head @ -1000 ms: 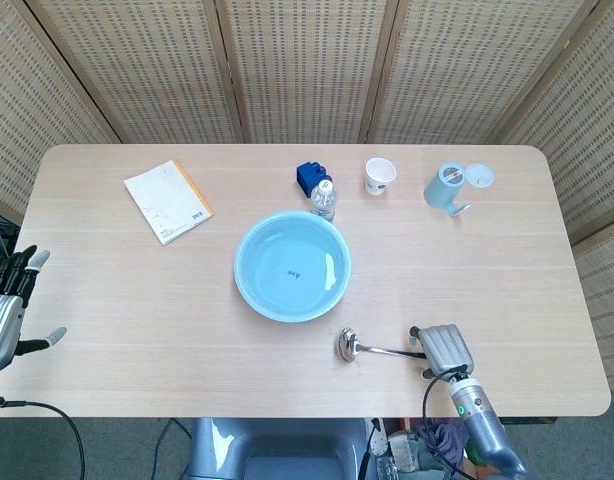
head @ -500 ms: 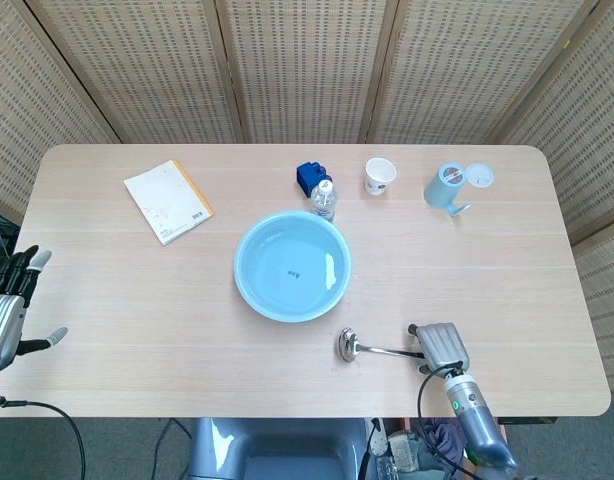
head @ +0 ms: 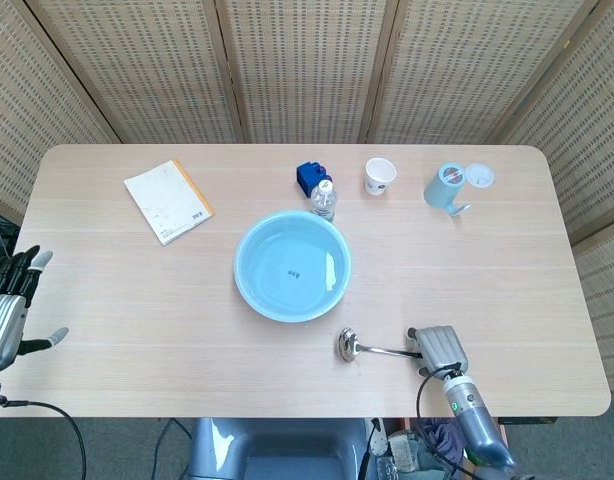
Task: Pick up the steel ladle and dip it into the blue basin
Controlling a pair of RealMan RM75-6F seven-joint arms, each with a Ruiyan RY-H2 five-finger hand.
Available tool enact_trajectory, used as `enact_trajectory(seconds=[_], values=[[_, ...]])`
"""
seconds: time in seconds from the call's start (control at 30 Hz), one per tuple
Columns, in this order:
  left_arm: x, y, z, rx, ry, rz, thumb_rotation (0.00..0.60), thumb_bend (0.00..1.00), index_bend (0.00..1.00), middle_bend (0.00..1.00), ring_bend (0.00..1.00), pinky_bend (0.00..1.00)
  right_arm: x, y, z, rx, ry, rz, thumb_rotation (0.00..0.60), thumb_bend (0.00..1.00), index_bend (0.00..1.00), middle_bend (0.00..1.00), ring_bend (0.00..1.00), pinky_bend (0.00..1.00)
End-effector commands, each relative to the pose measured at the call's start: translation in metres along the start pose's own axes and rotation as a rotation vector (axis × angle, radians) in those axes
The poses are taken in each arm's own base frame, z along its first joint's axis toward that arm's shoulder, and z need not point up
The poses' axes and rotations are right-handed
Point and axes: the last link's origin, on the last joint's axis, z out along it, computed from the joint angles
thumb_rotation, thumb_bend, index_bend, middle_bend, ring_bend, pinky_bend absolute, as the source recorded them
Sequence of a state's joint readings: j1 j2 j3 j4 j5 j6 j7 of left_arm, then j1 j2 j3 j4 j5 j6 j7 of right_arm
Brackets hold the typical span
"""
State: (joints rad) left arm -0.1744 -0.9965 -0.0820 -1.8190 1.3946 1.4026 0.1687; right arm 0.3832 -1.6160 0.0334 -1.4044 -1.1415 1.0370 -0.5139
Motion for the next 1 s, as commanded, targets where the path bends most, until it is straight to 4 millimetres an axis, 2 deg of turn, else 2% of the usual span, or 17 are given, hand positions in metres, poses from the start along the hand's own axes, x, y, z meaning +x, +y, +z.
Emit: enact_trajectory(seconds=[0.03, 0.4, 0.6, 0.73, 1.0], values=[[0.000, 0.000, 0.000, 0.000, -0.001, 0.000, 0.600, 0.00, 0.00, 0.00, 0.00, 0.00, -0.001, 0.001, 0.000, -0.002, -0.005, -0.001, 0.600, 0.31, 0.47, 0.89, 0.92, 1.00], [0.000, -0.001, 0.001, 0.002, -0.006, -0.004, 0.600, 0.00, 0.00, 0.00, 0.00, 0.00, -0.004, 0.004, 0.001, -0.011, -0.034, -0.014, 0.600, 0.40, 0.49, 0.89, 0.92, 1.00], [-0.001, 0.000, 0.001, 0.000, -0.009, -0.003, 0.600, 0.00, 0.00, 0.00, 0.00, 0.00, -0.003, 0.005, 0.001, -0.015, -0.039, -0.014, 0.600, 0.50, 0.63, 0.89, 0.92, 1.00], [-0.001, 0.000, 0.001, 0.000, -0.009, -0.003, 0.600, 0.00, 0.00, 0.00, 0.00, 0.00, -0.002, 0.006, 0.000, -0.015, -0.036, -0.018, 0.600, 0.57, 0.64, 0.89, 0.92, 1.00], [0.000, 0.000, 0.001, -0.004, -0.009, -0.009, 0.600, 0.00, 0.00, 0.00, 0.00, 0.00, 0.019, 0.012, -0.010, -0.010, 0.025, 0.002, 0.600, 0.71, 0.69, 0.91, 0.92, 1.00]])
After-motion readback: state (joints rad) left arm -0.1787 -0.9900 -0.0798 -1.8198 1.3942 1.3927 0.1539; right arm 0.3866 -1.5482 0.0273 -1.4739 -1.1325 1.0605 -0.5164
